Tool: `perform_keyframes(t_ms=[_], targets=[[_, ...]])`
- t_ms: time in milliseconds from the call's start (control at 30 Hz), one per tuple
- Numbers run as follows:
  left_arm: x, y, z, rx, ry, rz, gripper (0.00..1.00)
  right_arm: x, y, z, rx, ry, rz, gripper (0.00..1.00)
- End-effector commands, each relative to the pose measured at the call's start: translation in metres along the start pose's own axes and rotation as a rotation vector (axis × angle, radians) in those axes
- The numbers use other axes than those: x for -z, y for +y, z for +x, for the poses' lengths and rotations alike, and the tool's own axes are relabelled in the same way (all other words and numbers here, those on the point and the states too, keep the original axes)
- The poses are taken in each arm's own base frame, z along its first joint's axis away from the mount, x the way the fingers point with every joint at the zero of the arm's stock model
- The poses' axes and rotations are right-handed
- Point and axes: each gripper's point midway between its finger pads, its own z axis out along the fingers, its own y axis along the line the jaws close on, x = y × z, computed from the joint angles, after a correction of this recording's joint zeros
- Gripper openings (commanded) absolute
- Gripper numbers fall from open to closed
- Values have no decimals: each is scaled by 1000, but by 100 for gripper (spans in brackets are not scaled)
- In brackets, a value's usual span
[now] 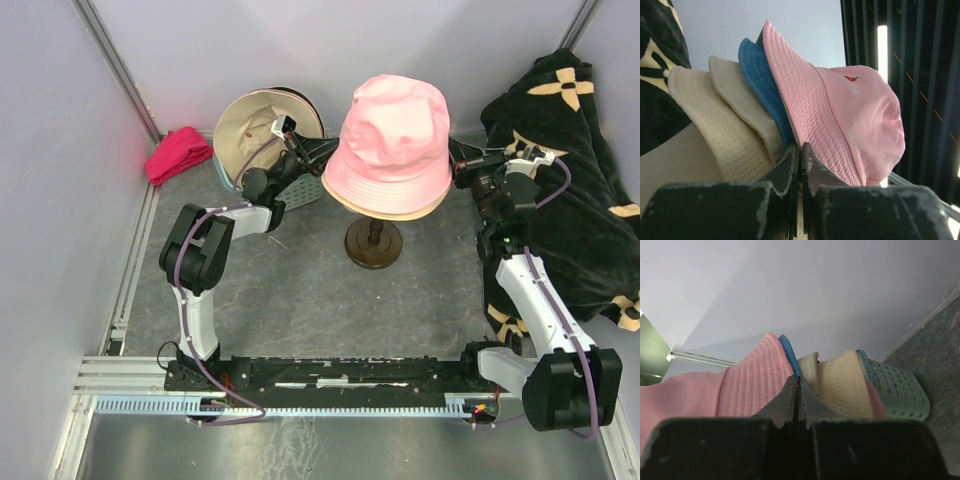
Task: Stack the hats
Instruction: Stack the hat on the hat.
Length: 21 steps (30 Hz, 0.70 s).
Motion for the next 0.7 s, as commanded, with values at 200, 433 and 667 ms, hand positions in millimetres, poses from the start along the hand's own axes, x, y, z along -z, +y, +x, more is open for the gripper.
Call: perform_keyframes(t_ms=[200,433,667], targets=[[20,-15,38,-114,155,73,3,-3,-77,15,84,82,273,2],[23,-19,43,-116,160,75,3,-11,-81,17,92,98,280,2],[25,-18,51,-109,166,70,3,-19,-86,18,94,105,290,2]])
